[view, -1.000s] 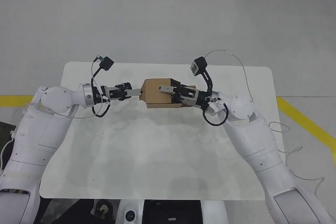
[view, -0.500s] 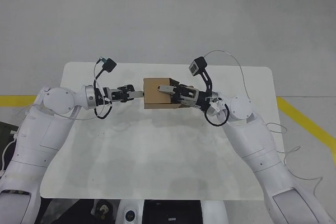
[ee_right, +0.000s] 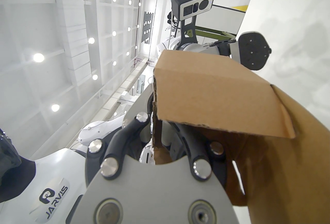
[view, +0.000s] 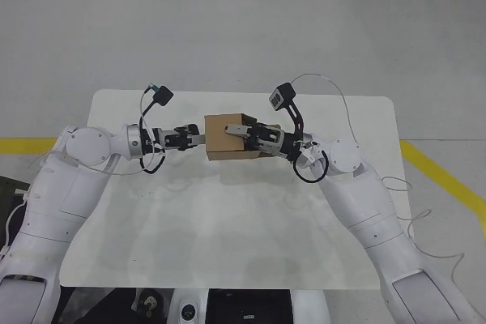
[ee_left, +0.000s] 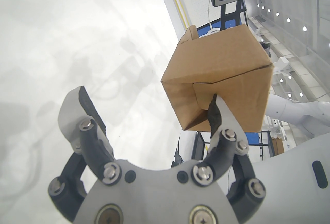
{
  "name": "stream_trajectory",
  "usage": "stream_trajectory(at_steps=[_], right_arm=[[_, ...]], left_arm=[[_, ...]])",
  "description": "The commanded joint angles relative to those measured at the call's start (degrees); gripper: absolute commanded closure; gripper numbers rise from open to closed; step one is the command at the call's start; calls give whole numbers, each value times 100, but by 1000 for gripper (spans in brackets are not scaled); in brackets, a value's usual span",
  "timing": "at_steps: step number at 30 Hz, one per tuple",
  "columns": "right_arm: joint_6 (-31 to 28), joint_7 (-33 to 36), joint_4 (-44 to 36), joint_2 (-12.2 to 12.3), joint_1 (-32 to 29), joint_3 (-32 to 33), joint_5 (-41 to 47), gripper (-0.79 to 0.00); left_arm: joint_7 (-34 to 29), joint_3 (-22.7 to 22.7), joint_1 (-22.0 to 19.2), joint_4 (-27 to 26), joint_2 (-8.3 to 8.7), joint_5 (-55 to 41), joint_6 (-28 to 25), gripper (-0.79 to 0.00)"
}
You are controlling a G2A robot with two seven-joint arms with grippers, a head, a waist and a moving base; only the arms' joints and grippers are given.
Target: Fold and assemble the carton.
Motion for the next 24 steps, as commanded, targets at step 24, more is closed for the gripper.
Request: stream_trajectory(at_steps=[24], right_arm=[[-304, 403, 324, -70, 65, 25, 558, 0]], left_arm=[[-41, -104, 71, 351, -38, -683, -224, -785]])
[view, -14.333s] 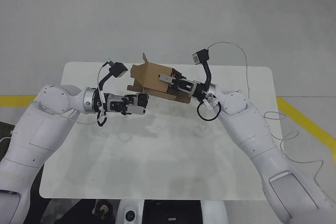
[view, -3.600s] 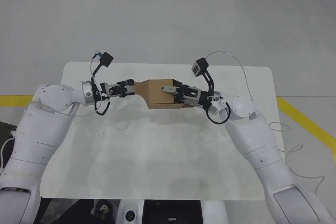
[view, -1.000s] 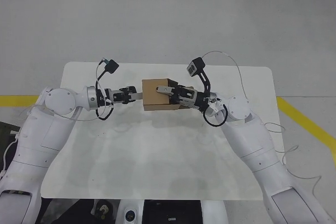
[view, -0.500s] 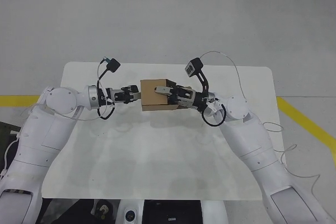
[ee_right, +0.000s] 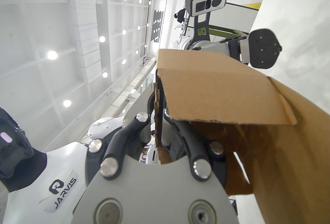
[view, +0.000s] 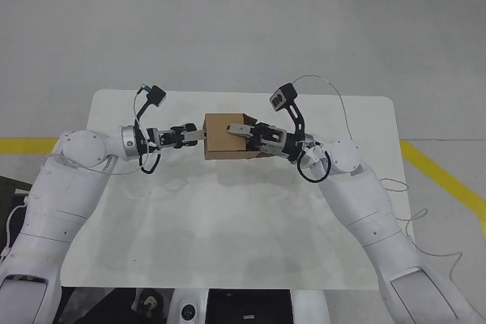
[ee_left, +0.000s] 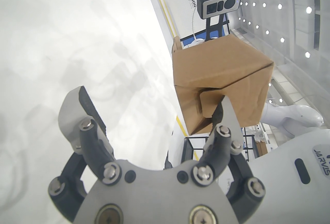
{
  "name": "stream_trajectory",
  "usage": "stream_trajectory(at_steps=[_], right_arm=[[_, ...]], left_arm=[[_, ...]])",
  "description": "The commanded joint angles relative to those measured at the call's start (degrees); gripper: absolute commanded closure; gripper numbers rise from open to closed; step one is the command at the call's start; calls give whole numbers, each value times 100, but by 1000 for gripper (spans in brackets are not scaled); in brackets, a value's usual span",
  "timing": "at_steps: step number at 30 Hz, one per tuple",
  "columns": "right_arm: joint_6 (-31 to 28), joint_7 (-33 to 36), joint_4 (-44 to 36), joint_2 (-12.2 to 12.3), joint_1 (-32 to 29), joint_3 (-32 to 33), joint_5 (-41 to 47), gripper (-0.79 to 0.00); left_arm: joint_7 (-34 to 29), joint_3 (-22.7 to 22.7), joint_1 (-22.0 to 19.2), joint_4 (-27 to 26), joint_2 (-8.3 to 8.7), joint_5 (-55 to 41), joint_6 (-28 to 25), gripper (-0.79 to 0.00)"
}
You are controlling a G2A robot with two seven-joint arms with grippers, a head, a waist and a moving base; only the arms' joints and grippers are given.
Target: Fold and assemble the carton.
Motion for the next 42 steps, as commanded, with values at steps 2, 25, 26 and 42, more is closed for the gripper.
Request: stream_trajectory(at_steps=[2, 25, 26, 42], right_arm=[[-55, 60, 39, -7, 16, 17, 83, 0], [-177, 284, 116, -84, 111, -47, 279, 0], [-176, 284, 114, -84, 110, -44, 278, 0], [110, 12, 291, -22, 79, 140, -185, 0]], left_arm=[[-29, -7, 9, 7, -6, -82, -48, -785], [-85, 187, 44, -78, -124, -477, -96, -785], [-84, 187, 45, -76, -126, -475, -85, -785], [158, -186, 102, 8, -49, 37, -310, -785]])
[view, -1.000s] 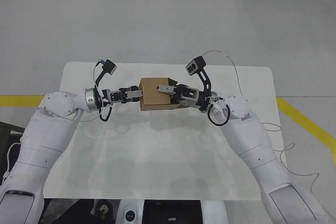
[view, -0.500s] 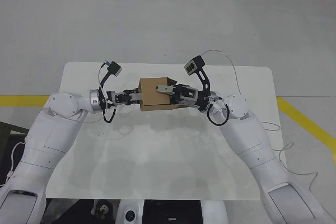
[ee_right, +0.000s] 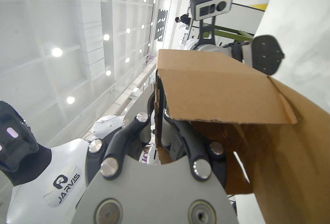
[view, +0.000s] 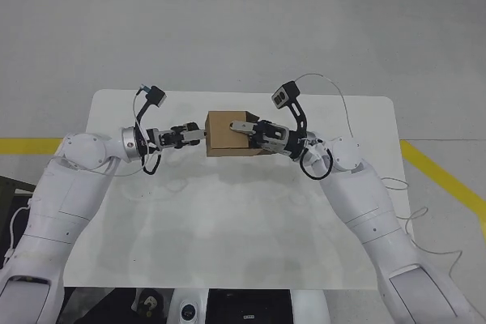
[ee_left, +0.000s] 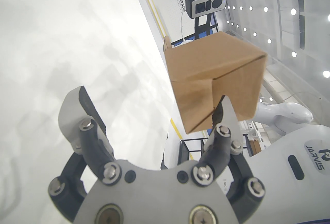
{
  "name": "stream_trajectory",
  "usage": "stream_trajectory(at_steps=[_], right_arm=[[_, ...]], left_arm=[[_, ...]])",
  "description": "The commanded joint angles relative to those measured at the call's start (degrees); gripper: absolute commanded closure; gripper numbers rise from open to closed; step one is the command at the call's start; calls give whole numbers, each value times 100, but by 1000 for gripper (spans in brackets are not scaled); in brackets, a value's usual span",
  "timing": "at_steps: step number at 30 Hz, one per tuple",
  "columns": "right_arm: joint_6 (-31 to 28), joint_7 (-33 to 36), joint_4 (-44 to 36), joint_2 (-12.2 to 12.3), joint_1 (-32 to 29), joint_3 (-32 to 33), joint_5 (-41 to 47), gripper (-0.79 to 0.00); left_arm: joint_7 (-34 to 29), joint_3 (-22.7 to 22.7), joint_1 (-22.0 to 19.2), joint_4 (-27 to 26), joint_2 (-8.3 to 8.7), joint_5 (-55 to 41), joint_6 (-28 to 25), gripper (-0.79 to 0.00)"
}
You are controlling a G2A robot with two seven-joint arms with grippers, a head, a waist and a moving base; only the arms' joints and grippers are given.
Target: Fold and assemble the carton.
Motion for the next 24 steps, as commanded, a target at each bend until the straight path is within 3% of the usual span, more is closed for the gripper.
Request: stream_trajectory(at_steps=[1, 9, 14, 24], right_arm=[[130, -63, 48, 23, -18, 41, -126, 0], [467, -329, 462, 82, -88, 28, -770, 0], [681, -410, 707, 103, -93, -42, -1123, 0], [987, -611, 767, 109, -91, -276, -1828, -22]], left_arm=[[104, -99, 26, -35, 22, 123, -112, -785], [834, -473, 218, -246, 85, 720, -935, -785], [1400, -613, 372, -414, 111, 1703, -1682, -785], [2719, -736, 736, -850, 99, 4024, -2471, -785]])
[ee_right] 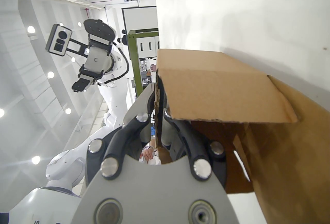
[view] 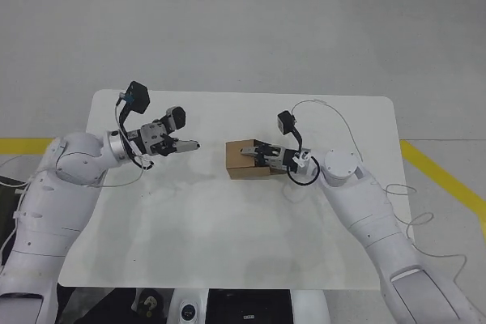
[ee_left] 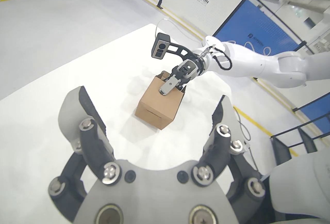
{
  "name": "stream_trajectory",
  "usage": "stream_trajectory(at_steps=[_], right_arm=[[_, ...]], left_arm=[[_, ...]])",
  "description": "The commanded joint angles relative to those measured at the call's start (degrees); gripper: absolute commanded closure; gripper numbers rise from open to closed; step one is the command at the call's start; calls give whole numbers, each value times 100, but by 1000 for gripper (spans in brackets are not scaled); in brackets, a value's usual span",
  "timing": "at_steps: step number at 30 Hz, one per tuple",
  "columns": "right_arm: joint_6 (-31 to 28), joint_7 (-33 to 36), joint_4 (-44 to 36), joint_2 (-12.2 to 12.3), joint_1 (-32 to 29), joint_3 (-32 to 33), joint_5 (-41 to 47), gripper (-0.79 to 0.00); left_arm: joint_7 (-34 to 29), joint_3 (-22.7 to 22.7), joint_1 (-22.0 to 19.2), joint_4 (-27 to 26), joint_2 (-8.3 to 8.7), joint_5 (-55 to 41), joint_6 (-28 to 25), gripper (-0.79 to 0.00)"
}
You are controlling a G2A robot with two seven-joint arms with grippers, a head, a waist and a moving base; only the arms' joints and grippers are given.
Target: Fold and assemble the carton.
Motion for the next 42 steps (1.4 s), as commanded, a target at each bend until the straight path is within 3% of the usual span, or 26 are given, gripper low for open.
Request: stream_trajectory(at_steps=[1, 4, 5, 6, 16, 24, 31, 42], right_arm=[[47, -77, -9, 0, 4, -30, -119, -114], [116, -176, -64, -3, -34, -43, -153, -474], [144, -194, -95, 0, -49, -44, -172, -705], [170, -201, -136, 4, -68, -36, -176, -785], [557, 46, -1136, 143, -409, 323, -3, -785], [823, 305, -1898, 311, -794, 758, 12, -785], [968, 436, -2179, 429, -997, 1046, -82, -785], [1221, 584, -2826, 563, -1468, 1187, -230, -785]], left_arm=[[381, -35, 82, -127, -9, 726, -121, -785], [981, -71, 217, -297, -31, 1643, -255, -785], [1188, -77, 262, -350, -39, 1951, -303, -785], [1395, -80, 305, -396, -47, 2255, -351, -785], [3550, 127, 466, -451, -148, 4668, -448, -785], [5189, 686, 240, -10, -246, 6372, -256, -785], [5715, 1212, -166, 452, -328, 7144, -368, -785], [6217, 1851, -573, 920, -488, 7640, -117, -785]])
